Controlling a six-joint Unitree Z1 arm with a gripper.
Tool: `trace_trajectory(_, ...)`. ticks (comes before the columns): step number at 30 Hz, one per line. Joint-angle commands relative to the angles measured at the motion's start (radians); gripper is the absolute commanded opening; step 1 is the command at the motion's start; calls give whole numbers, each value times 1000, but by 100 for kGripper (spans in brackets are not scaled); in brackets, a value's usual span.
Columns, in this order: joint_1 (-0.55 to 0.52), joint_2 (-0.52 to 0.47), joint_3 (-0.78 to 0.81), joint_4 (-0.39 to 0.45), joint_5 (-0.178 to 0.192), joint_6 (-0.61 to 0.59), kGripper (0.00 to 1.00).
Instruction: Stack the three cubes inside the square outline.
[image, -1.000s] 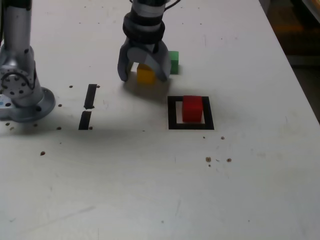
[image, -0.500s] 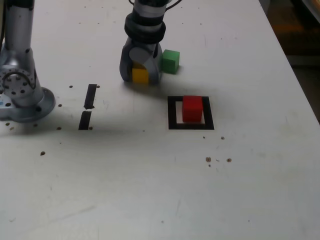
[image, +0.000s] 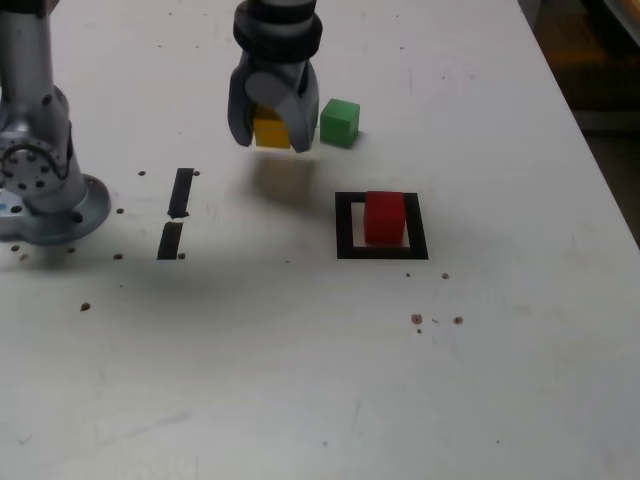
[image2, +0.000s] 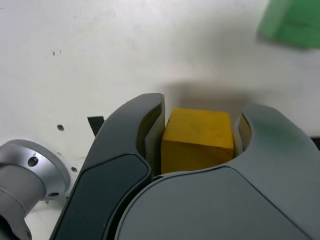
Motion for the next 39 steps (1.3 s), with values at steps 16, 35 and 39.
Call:
trace_trajectory(16, -418, 42, -334, 223, -82, -302, 16)
trace_trajectory(35, -456, 173, -399, 154, -59, -346, 16)
trace_trajectory(39, -437, 187, -400, 146, -51, -352, 16)
